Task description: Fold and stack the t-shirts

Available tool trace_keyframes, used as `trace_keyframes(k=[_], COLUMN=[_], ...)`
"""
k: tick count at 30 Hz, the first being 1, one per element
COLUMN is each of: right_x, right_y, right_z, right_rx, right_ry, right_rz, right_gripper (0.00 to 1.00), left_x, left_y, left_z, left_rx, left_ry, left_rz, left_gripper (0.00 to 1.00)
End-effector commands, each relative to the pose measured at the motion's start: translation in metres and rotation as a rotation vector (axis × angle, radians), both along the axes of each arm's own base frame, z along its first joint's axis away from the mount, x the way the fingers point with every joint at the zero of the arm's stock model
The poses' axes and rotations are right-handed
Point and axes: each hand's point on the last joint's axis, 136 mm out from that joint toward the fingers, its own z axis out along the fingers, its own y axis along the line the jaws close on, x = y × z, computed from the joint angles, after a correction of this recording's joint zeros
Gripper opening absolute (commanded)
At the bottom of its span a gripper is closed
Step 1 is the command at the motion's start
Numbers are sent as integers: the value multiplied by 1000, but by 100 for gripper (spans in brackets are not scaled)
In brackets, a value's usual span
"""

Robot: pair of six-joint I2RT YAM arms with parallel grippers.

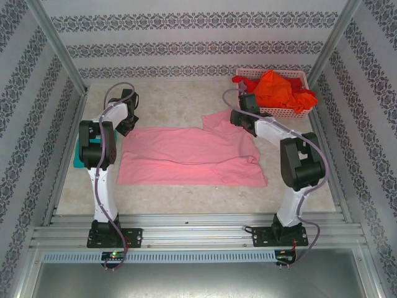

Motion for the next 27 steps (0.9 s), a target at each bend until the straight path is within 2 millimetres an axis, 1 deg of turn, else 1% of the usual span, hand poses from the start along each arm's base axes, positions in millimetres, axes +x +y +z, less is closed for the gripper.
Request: trace_keyframes(k=[1,5,8,14,18,23,27], right_x=[-1,3,6,20,25,21,16], right_y=[-4,-9,-7,7,10,6,2], right_z=[-22,-38,-49,-48,-55,-62,-62], right_rx=[-48,-83,-99,-118,-126,-140,-140], right_ry=[91,129,151,162,211,254,258], right_rz=[-56,-77,-70,-42,-53,-69,-76], right_gripper=[40,42,43,43,43,43,42], left_x=[-9,-9,-9,-8,-9,-8,-7], left_y=[2,1,-1,-1,-2,-2,-3], left_z=[0,1,-1,-2,-3,-1,-1], left_rx=[-16,-21,-30,-30,-34,-36,-38], left_ry=[24,18,13,12,13,4,-2], left_rz=[-23,-33,-36,-43,-45,-49,-52], left_gripper=[1,0,0,0,0,0,0])
